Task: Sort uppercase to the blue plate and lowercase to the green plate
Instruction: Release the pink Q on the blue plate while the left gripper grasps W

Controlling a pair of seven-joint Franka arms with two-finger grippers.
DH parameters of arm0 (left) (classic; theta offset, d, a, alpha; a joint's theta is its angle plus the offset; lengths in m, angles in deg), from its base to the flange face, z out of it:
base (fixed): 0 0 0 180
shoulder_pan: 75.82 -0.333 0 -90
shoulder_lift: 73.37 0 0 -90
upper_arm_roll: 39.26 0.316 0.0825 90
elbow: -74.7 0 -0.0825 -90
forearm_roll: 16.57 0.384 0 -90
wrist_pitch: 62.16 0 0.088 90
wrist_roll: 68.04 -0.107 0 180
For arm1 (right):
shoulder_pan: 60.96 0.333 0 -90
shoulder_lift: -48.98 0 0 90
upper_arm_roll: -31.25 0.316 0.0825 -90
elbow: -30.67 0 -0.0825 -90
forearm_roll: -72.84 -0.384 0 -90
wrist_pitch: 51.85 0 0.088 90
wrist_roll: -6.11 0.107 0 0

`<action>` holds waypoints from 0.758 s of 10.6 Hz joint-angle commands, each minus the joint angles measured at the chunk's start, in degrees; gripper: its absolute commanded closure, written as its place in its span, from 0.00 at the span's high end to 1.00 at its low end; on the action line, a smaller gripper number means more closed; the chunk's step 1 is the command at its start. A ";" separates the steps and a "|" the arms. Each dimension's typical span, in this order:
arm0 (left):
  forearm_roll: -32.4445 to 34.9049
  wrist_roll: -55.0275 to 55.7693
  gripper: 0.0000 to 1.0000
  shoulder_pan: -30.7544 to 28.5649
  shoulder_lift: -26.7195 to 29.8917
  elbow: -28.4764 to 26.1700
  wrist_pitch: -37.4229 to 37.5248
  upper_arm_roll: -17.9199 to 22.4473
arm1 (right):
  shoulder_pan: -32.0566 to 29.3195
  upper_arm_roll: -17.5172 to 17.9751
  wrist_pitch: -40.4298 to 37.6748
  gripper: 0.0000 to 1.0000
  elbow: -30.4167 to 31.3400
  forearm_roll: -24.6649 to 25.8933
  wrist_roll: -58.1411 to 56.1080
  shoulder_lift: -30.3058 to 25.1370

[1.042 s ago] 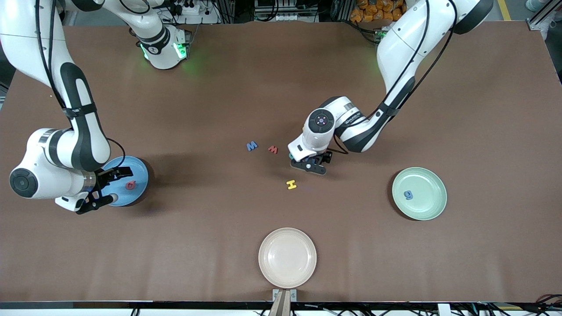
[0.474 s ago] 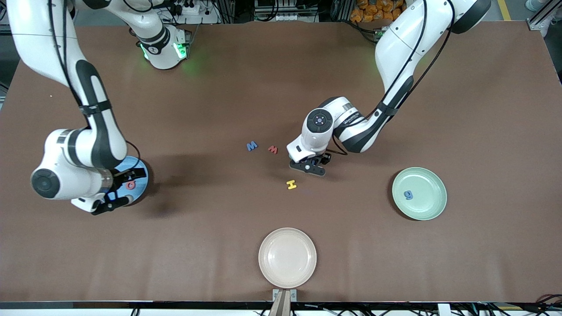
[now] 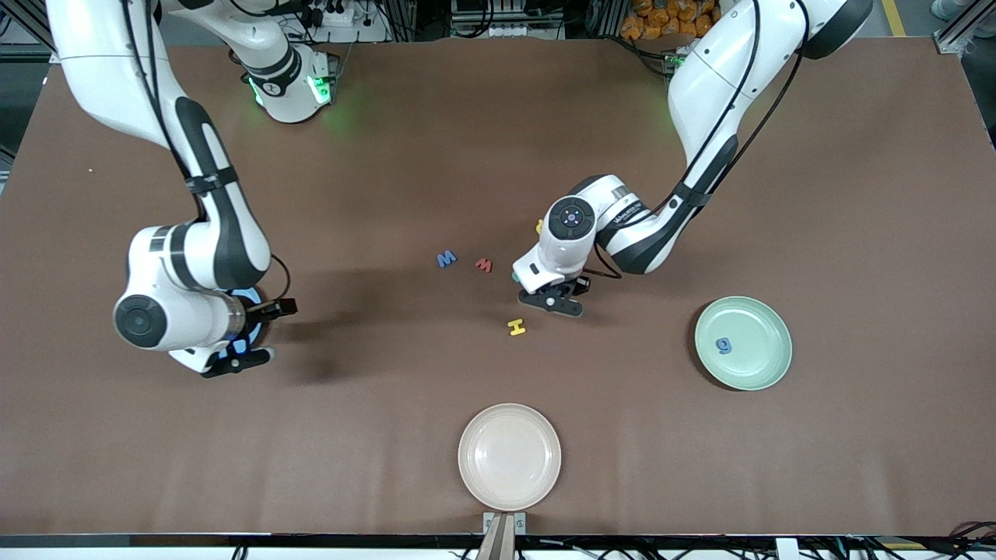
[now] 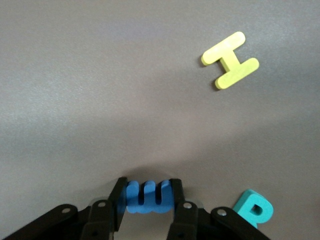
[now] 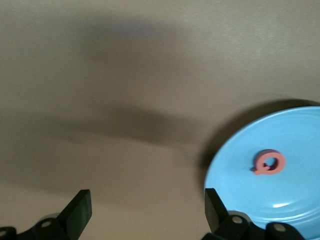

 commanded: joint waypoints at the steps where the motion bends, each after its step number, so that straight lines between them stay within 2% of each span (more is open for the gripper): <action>1: 1.60 1.59 0.00 -0.91 2.09 0.33 0.44 0.21 | 1.23 -0.10 -0.53 1.00 0.92 -0.64 3.37 -1.73; 3: 1.16 0.90 0.00 -4.24 6.92 0.24 3.06 -0.31 | 3.85 0.07 -0.80 1.00 0.74 -0.73 8.62 -1.73; 5: 0.98 -0.41 0.00 -7.32 10.79 0.24 5.44 -0.49 | 8.24 -0.02 -0.53 1.00 0.04 -2.91 15.74 -1.64; 8: 0.89 -13.03 0.00 -15.83 12.73 0.33 8.08 -0.49 | 15.44 -0.02 0.08 1.00 -1.36 -3.10 28.39 -1.38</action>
